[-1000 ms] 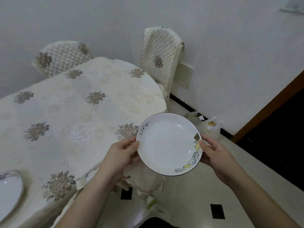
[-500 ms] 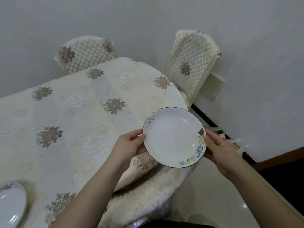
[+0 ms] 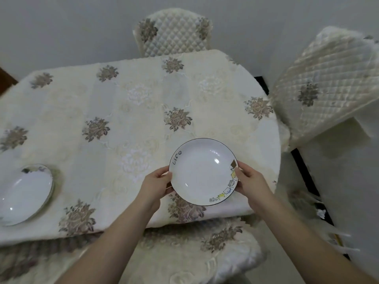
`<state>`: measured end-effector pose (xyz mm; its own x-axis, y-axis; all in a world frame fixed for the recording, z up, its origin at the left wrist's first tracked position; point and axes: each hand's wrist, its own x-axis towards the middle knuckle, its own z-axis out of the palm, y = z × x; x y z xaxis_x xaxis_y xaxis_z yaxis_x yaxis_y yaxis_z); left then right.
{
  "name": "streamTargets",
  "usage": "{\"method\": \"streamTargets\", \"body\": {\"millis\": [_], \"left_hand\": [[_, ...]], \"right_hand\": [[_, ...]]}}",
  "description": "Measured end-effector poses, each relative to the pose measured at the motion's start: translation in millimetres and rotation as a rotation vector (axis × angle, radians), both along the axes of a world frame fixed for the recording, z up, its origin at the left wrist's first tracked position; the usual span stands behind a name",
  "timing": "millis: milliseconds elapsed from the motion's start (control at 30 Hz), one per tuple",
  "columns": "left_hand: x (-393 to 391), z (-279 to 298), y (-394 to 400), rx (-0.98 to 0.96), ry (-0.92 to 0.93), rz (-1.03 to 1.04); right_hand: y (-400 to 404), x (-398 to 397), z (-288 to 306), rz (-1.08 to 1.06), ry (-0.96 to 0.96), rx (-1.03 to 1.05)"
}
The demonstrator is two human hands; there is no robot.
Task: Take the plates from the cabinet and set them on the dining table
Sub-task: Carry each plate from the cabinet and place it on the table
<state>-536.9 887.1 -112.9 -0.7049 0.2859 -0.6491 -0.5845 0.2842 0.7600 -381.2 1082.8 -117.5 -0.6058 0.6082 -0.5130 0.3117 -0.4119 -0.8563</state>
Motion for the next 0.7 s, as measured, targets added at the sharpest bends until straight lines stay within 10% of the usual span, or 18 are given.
{"method": "streamTargets", "body": {"millis": [700], "left_hand": [[-47, -45, -14, -0.189, -0.057, 0.122]], "right_hand": [[-2, -101, -69, 0.174, -0.119, 0.001]]}}
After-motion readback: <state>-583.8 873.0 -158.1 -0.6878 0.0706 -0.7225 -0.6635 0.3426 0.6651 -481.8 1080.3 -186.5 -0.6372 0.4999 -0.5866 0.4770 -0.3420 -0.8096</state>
